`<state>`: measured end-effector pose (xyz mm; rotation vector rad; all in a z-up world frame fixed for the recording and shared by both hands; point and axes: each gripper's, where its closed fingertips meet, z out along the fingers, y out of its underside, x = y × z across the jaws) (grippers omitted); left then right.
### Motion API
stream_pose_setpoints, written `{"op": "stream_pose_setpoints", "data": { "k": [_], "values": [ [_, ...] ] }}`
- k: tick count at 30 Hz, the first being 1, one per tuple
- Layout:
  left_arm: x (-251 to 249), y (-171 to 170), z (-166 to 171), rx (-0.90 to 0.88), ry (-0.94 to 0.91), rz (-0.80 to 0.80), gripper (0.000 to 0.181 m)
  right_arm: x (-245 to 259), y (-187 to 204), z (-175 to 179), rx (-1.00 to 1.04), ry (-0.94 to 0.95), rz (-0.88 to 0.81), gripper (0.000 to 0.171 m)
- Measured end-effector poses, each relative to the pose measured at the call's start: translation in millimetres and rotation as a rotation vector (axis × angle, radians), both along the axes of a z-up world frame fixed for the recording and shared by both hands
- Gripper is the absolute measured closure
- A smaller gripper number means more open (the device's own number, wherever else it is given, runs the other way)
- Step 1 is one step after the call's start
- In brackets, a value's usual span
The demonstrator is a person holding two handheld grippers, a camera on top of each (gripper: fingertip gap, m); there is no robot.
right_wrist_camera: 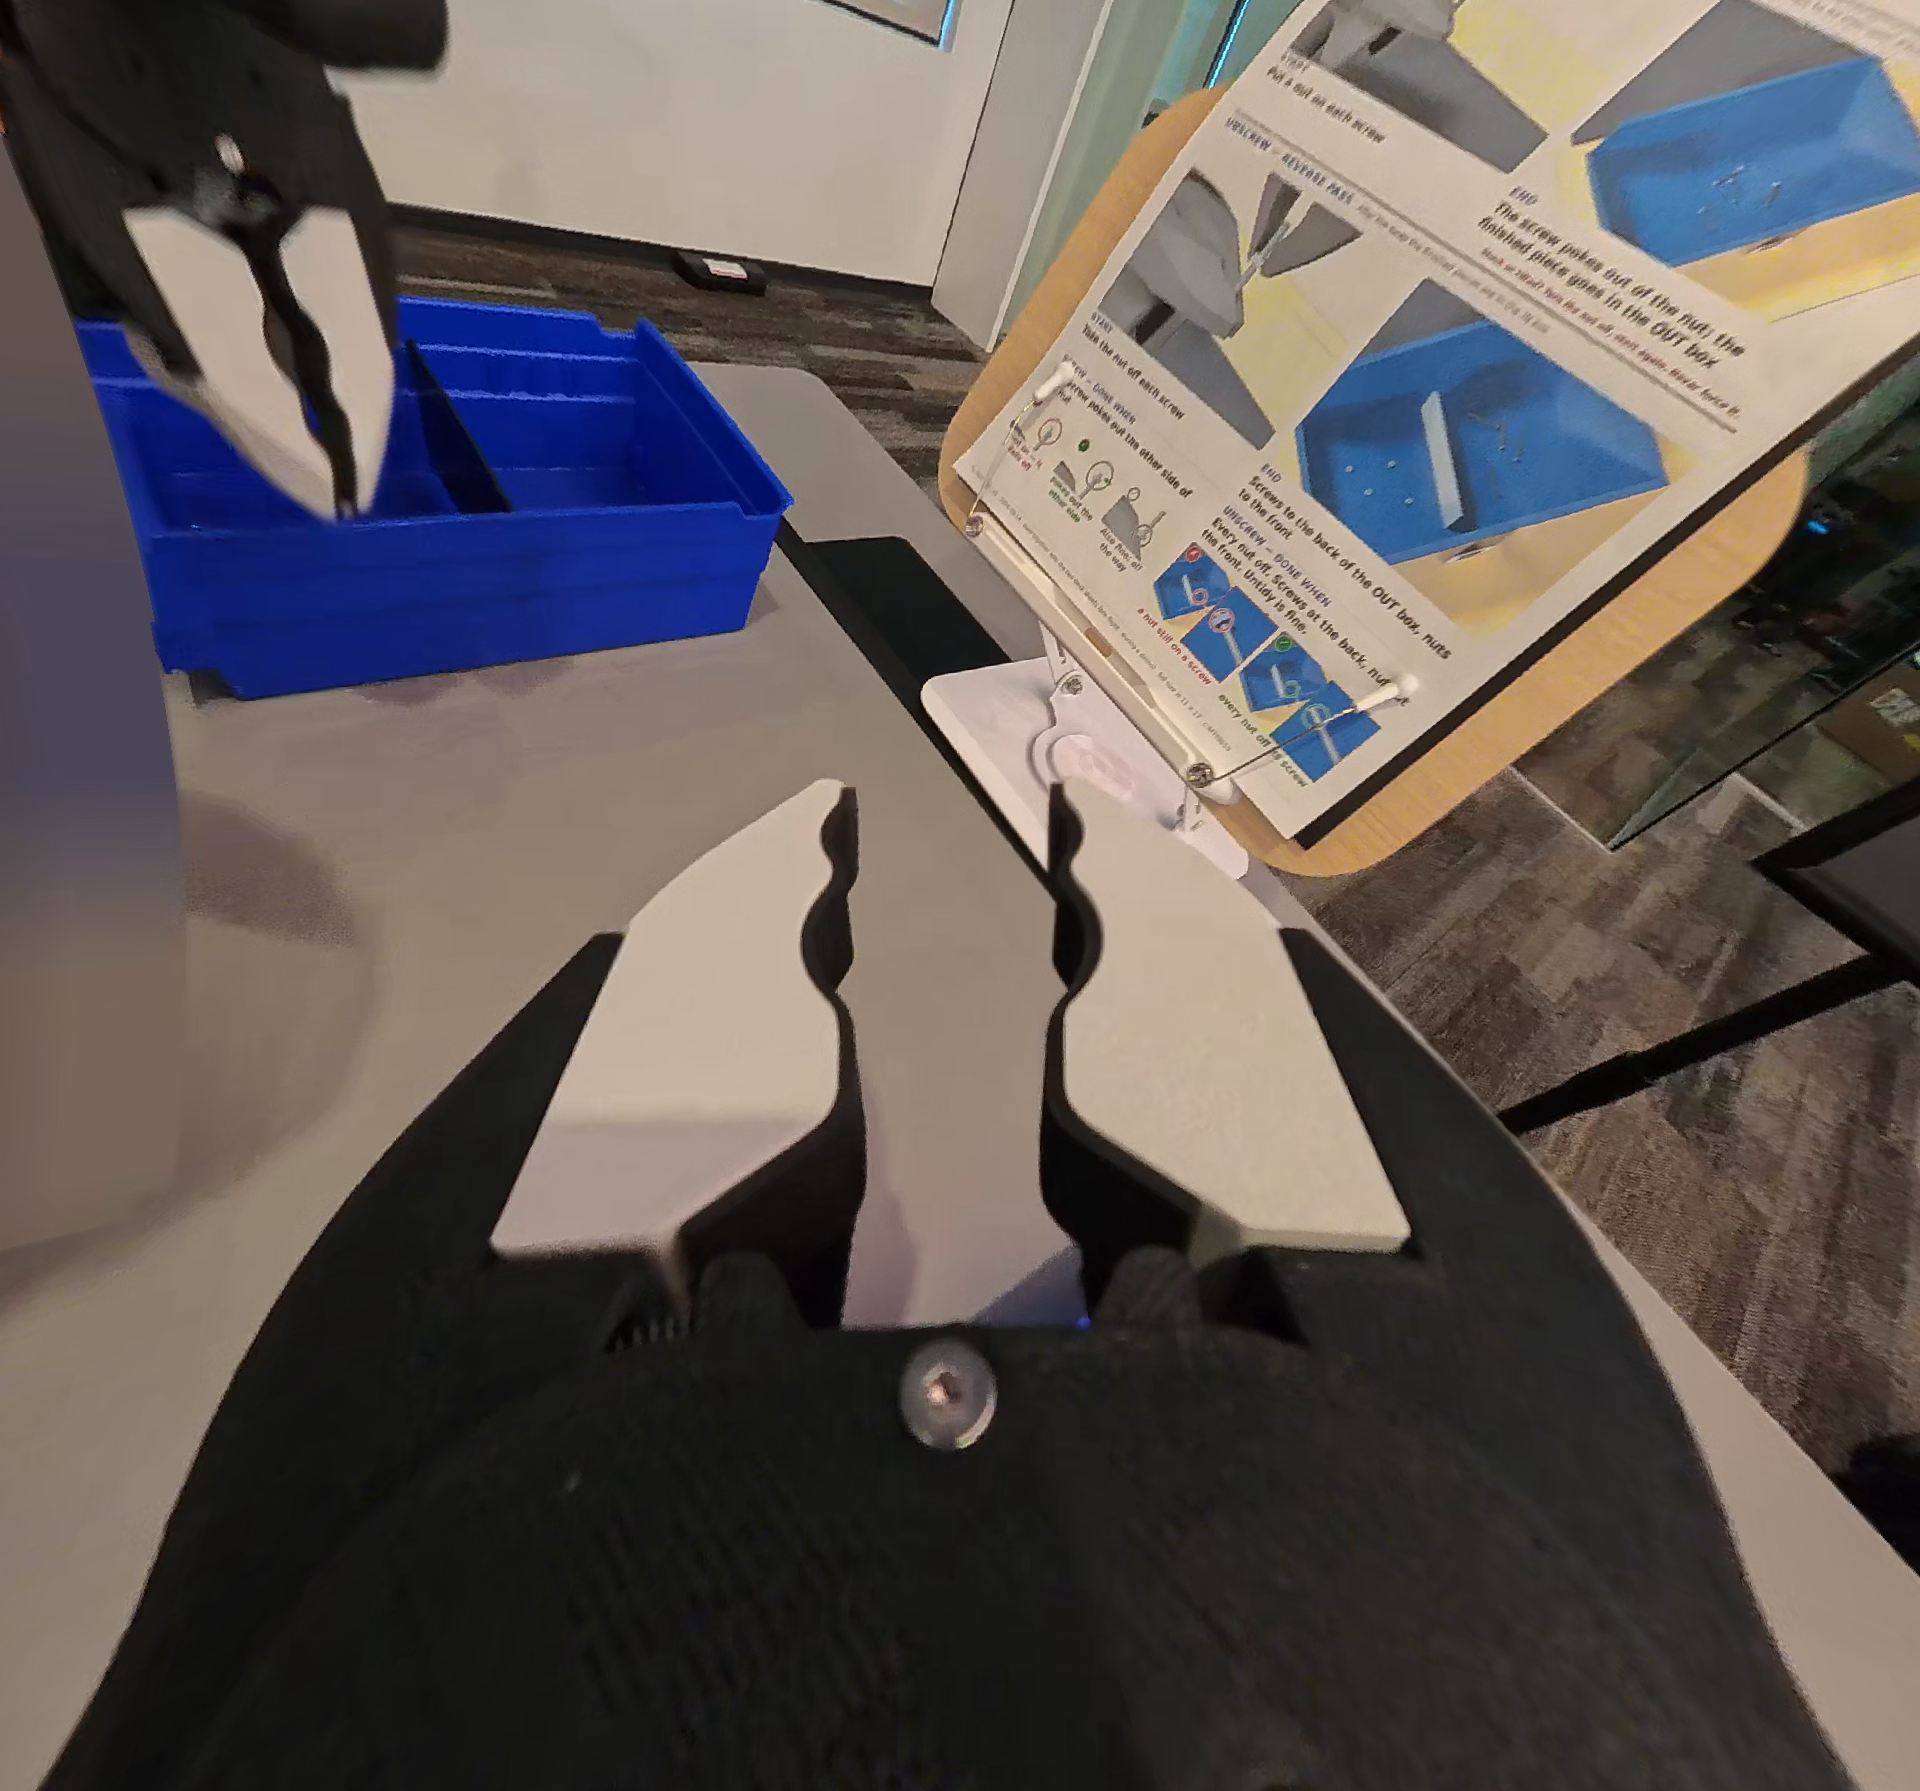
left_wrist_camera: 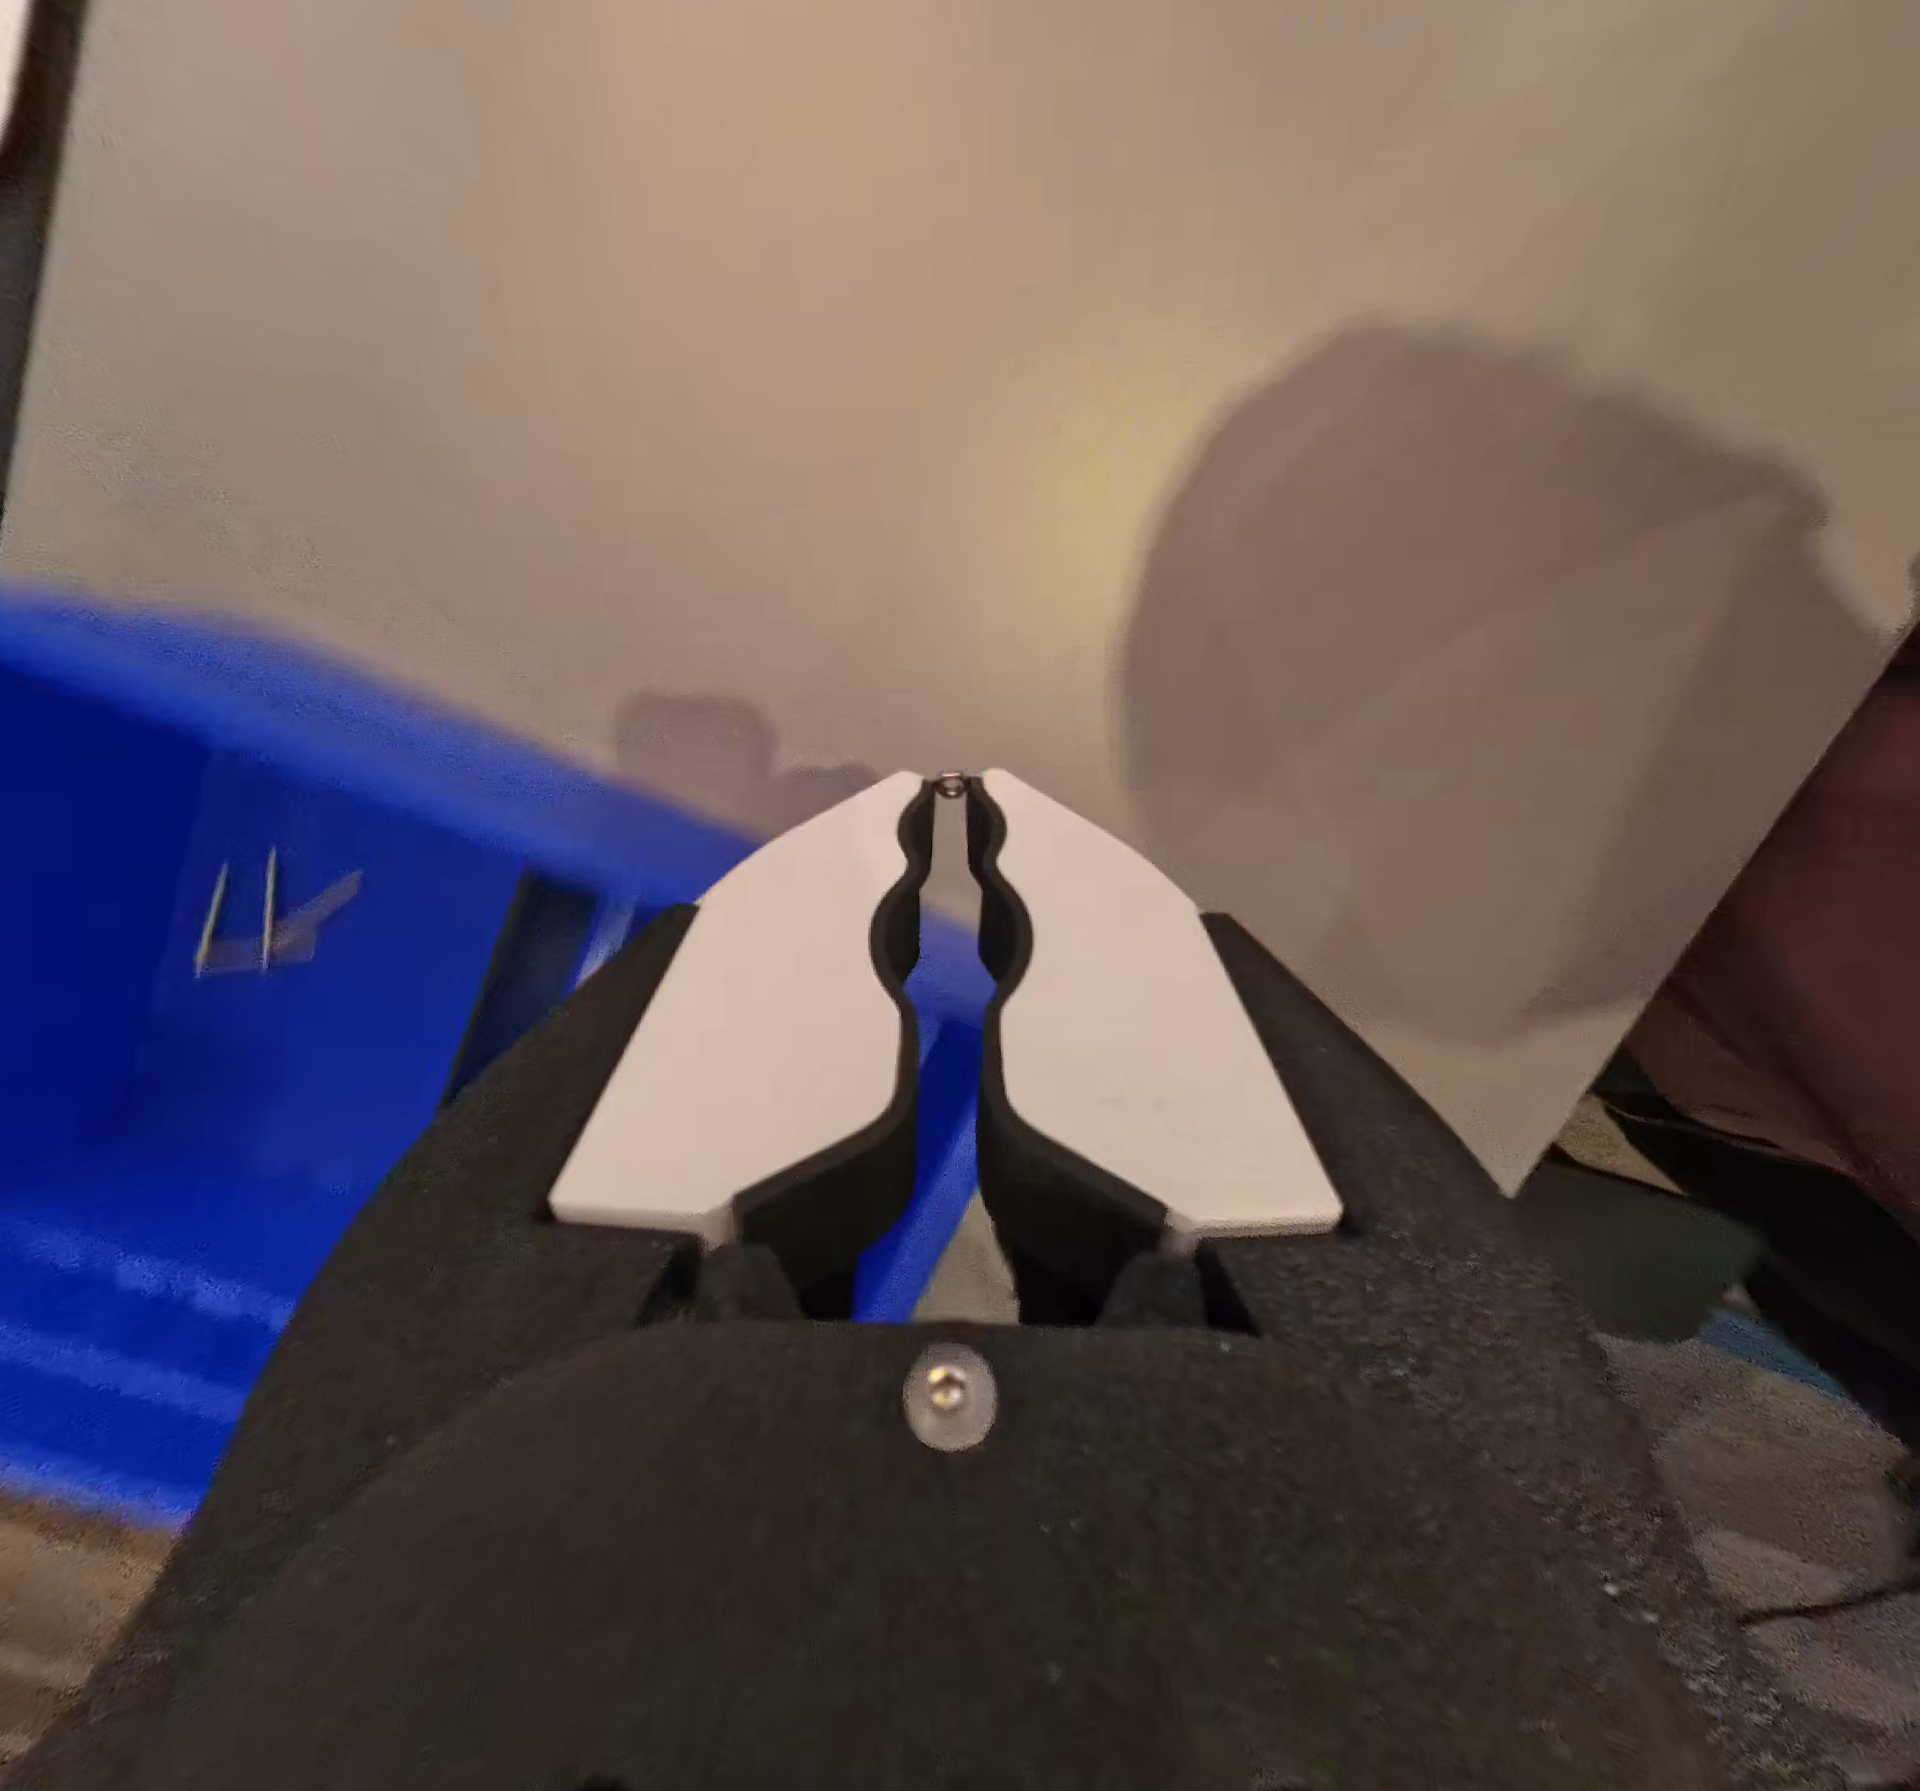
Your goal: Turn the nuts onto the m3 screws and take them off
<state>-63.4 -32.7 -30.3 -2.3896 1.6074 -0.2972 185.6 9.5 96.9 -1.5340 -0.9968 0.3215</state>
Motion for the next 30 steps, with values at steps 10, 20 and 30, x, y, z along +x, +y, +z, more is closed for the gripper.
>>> {"op": "stream_pose_setpoints", "data": {
  "k": [10, 20, 30],
  "values": [
    [160, -8, -104, -0.021, 0.059, -0.256, 0.176, 38, -16, 16, -0.026, 0.017, -0.034, 0.135],
    [174, -2, -126, -0.019, 0.164, -0.308, 0.176, 60, -23, 31, 0.008, 0.052, -0.06, 0.135],
    [177, -4, -132, -0.082, 0.164, -0.316, 0.176, 63, -22, 31, -0.003, 0.06, -0.061, 0.134]
  ]
}}
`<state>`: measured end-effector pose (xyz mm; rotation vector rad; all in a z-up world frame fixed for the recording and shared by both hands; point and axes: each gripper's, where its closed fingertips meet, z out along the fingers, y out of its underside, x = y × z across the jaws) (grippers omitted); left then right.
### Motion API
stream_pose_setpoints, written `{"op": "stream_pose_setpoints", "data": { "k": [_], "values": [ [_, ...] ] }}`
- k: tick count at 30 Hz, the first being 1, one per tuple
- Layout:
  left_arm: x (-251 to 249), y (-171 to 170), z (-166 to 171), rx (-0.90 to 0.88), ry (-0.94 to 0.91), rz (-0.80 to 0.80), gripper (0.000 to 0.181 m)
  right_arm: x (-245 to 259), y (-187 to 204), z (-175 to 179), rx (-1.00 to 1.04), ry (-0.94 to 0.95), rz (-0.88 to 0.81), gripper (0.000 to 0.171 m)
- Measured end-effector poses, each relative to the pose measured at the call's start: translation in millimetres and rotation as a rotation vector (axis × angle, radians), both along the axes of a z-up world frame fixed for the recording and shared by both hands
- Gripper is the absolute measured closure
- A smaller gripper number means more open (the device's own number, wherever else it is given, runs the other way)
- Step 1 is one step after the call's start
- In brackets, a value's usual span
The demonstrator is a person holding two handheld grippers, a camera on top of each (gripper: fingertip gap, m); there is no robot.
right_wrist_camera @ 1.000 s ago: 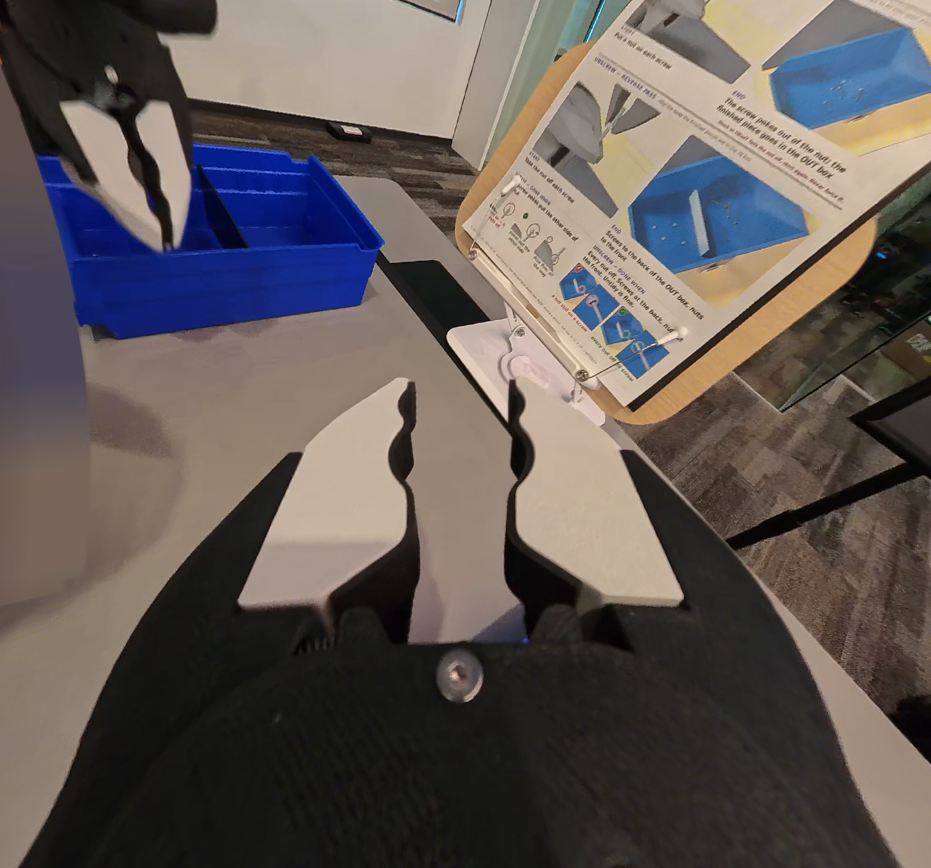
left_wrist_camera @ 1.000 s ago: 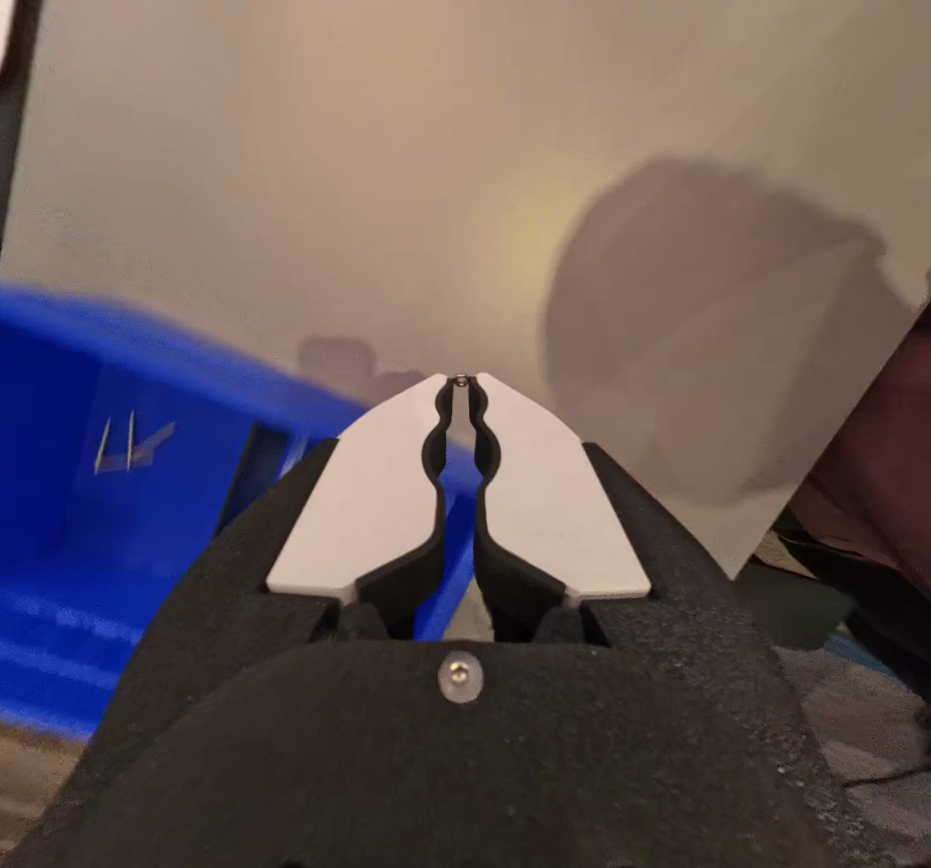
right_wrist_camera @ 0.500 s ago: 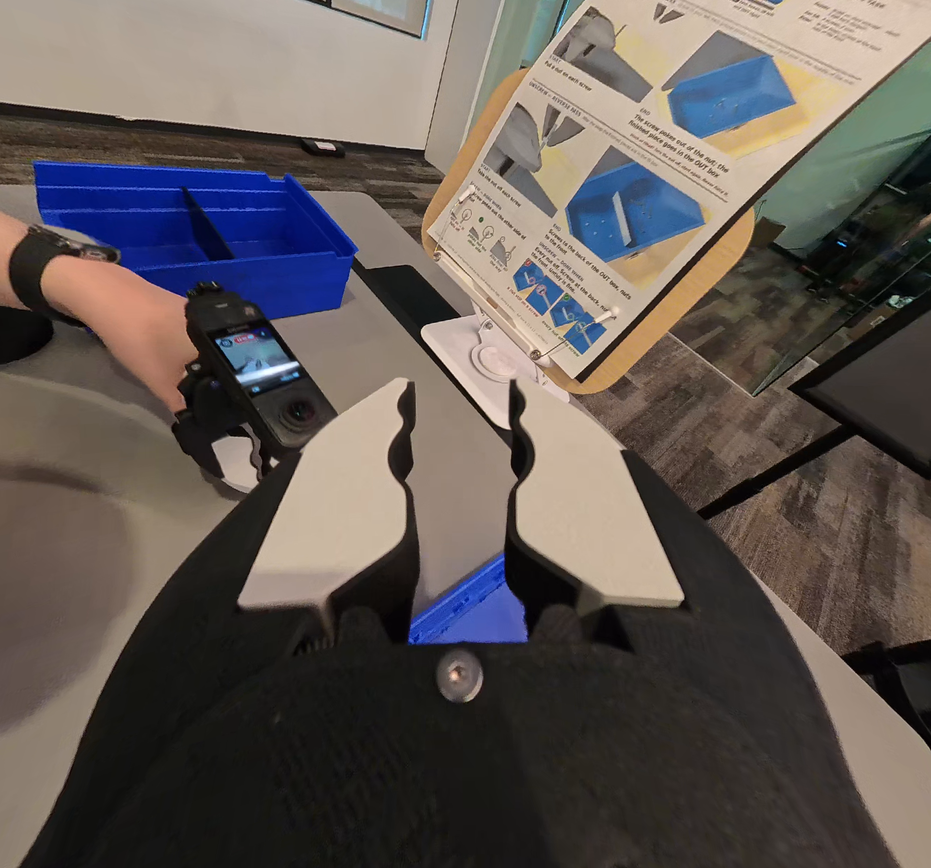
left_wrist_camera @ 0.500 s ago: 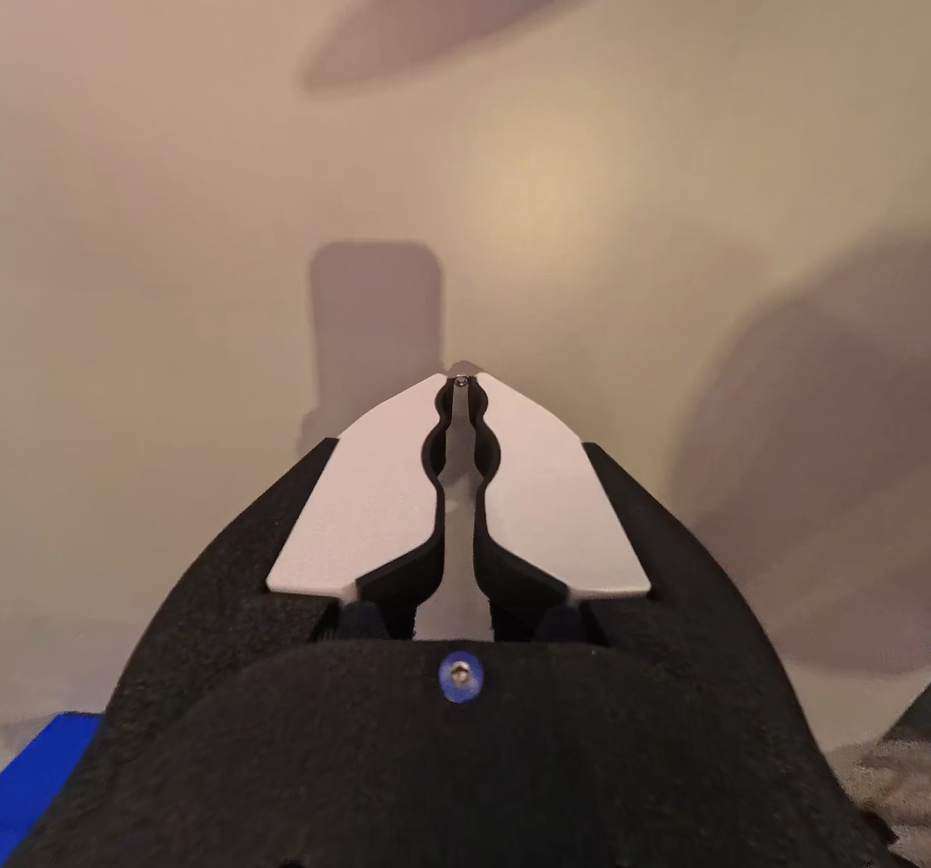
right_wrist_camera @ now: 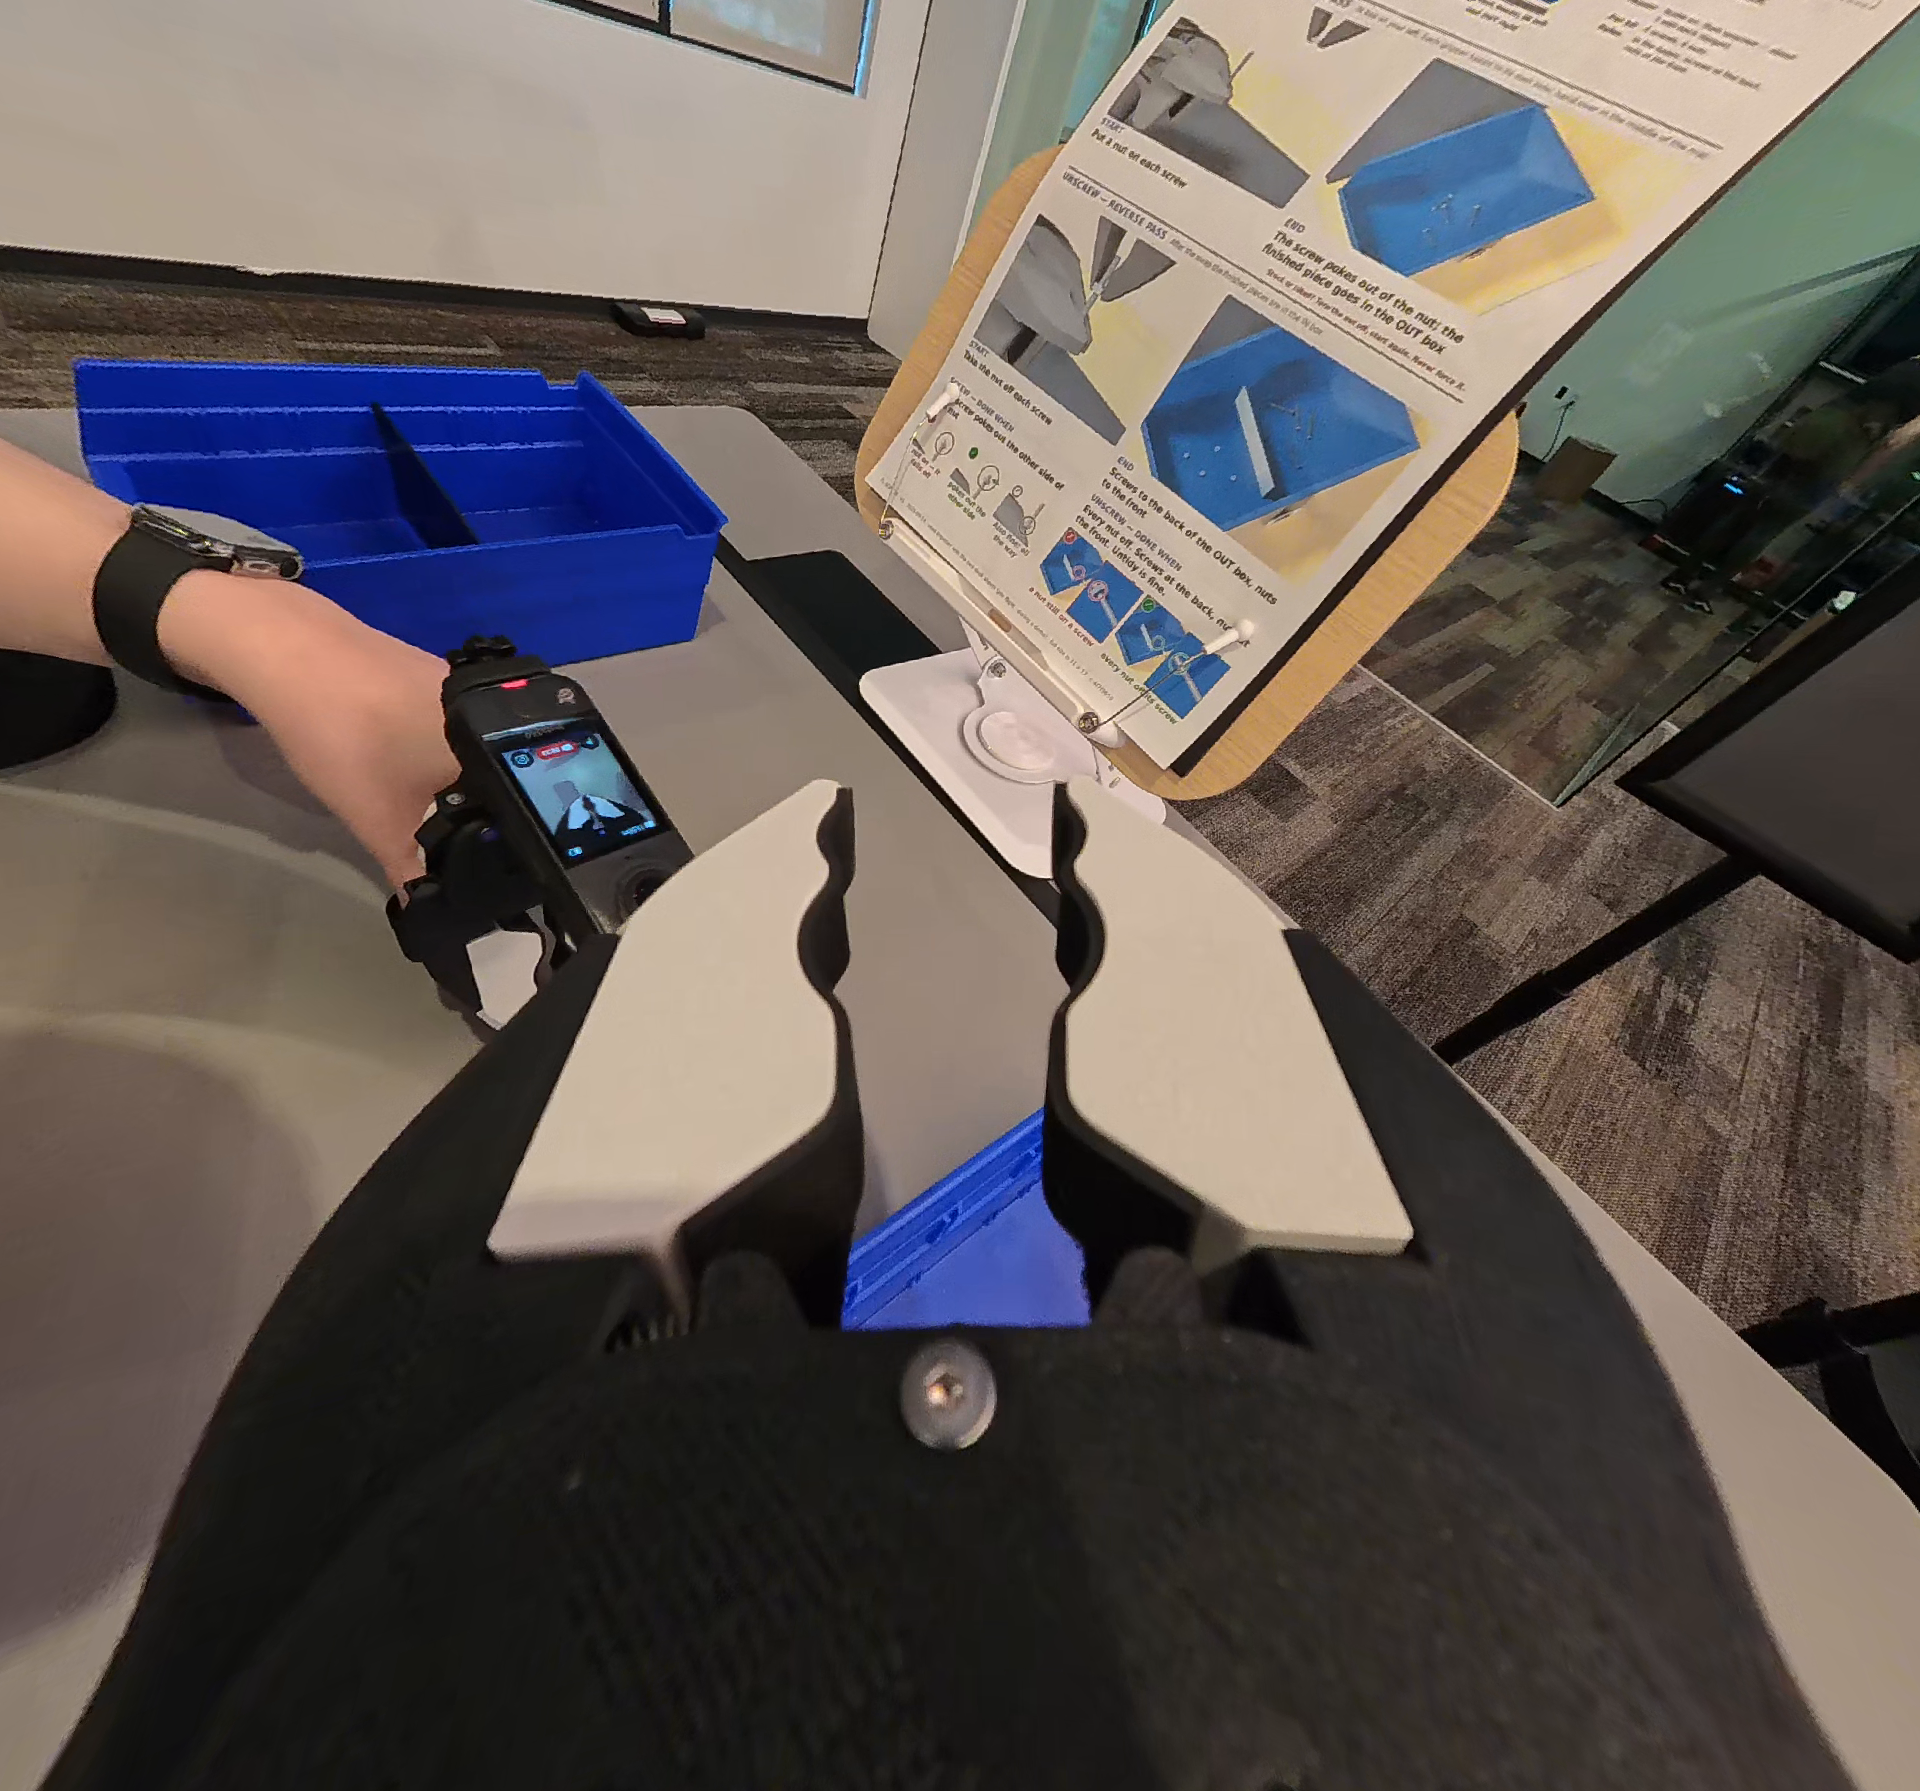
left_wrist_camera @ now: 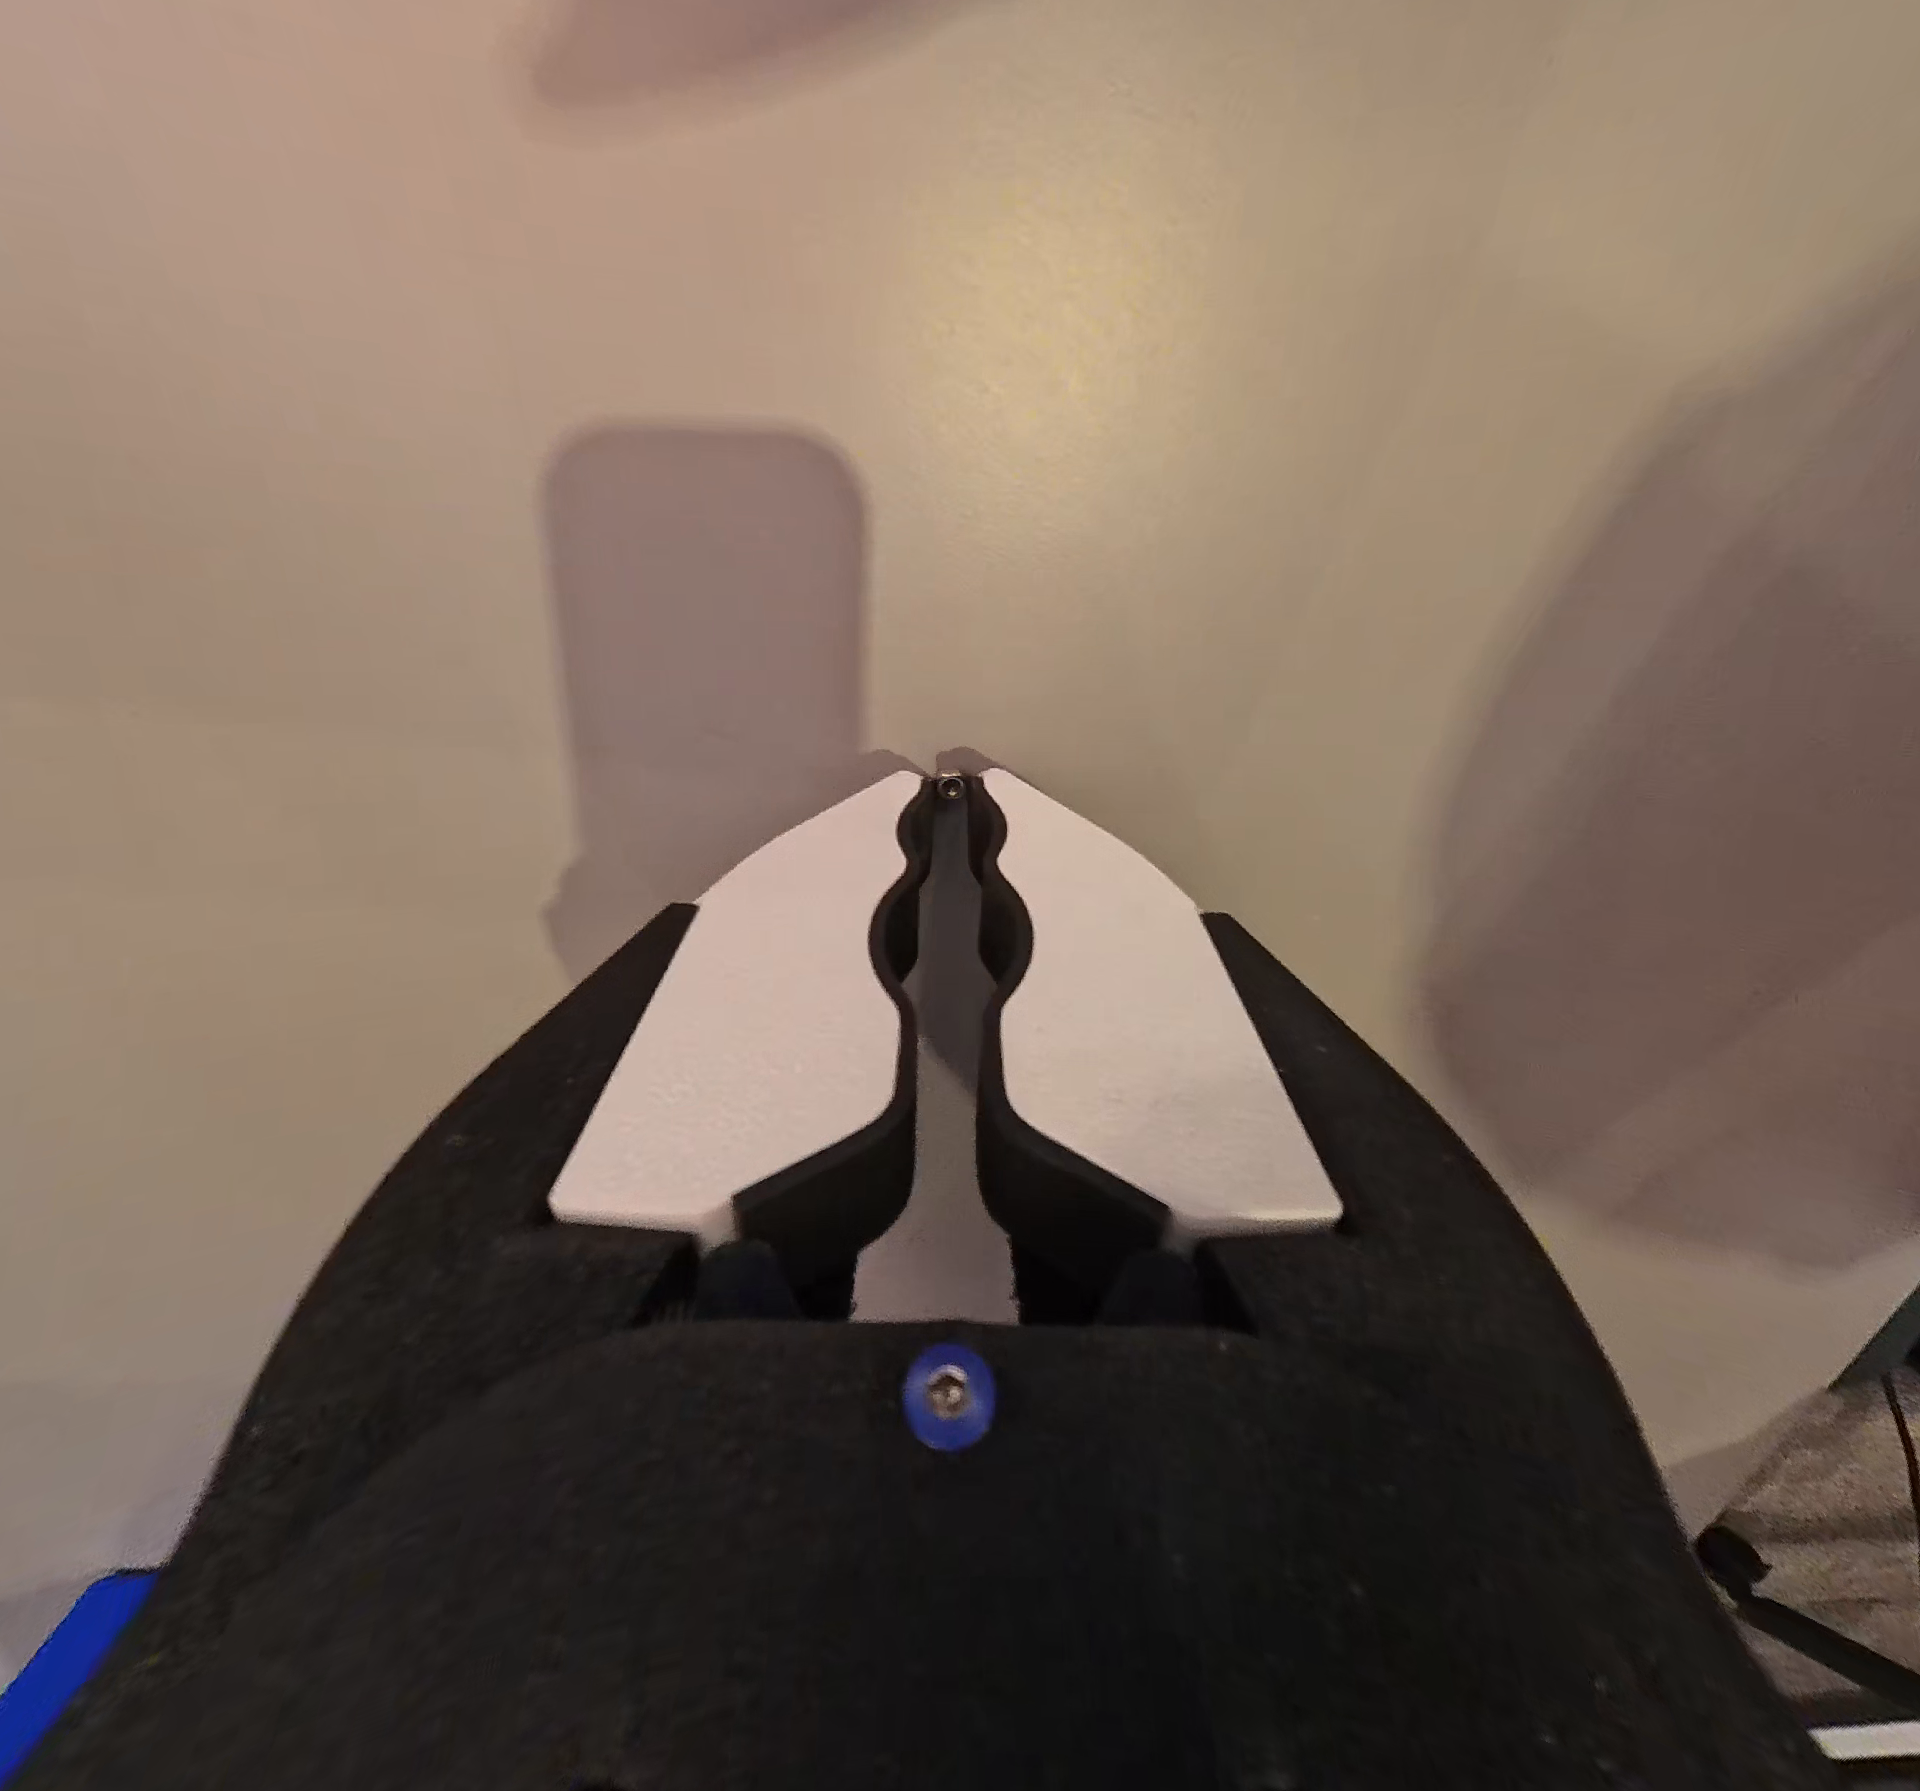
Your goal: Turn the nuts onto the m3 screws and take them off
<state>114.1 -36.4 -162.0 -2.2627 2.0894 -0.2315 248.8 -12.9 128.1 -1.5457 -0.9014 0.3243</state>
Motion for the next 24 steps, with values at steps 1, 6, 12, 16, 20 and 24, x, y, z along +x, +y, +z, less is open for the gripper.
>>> {"op": "stream_pose_setpoints", "data": {
  "k": [1, 6, 12, 16, 20, 24],
  "values": [
    [0, 0, 0, -0.006, 0.001, 0.003, 0.175, 0, 0, 1, 0.002, 0.001, 0.001, 0.134],
    [0, -1, 0, -0.025, -0.003, 0.014, 0.173, 0, -1, 2, 0.008, 0.007, 0.004, 0.134],
    [-7, 6, 19, 0.008, -0.056, 0.06, 0.16, -2, -5, 7, 0.024, 0.021, 0.02, 0.133],
    [-34, 14, 74, 0.06, -0.206, 0.179, 0.156, 1, -7, 10, 0.036, 0.03, 0.018, 0.133],
    [-119, 19, 120, 0.196, -0.163, 0.329, 0.147, 2, -6, 10, 0.035, 0.04, 0.02, 0.133],
    [-224, 12, 142, 0.247, -0.046, 0.5, 0.149, 1, -2, 9, 0.033, 0.04, 0.014, 0.133]
  ]
}}
